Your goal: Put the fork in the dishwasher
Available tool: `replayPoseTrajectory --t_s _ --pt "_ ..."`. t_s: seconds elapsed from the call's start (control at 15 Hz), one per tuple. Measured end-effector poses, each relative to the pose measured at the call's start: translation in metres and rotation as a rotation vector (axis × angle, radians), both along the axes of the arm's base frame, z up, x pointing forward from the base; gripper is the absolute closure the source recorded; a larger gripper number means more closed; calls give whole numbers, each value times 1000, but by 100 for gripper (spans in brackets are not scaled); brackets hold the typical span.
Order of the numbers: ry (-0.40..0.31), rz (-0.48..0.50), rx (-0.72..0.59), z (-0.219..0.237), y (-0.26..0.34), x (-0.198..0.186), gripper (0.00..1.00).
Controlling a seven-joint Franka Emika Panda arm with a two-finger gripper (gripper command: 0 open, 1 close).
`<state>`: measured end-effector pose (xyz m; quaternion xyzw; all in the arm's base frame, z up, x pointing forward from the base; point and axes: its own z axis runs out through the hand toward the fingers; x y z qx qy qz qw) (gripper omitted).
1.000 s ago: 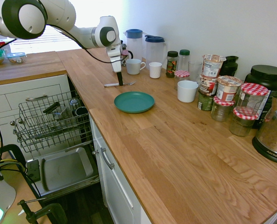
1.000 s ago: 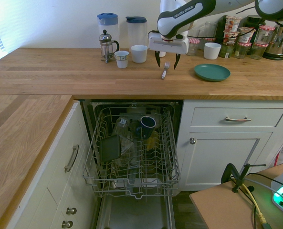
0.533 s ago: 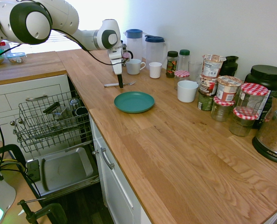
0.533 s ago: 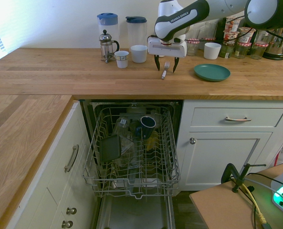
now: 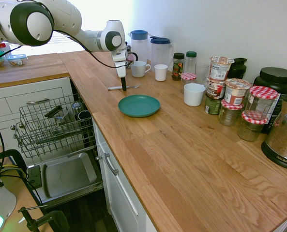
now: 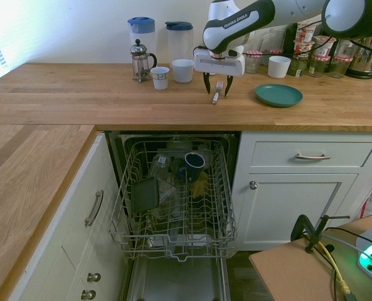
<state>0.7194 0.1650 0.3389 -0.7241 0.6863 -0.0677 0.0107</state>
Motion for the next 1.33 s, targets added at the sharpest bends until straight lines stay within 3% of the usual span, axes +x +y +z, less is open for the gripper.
replayPoseTrajectory --t_s 0.8,1.07,1.33 --pt "-9 34 21 0 -15 -3 100" --pt "-5 65 38 15 -30 -27 100" --pt "-24 135 60 73 -37 -77 100"
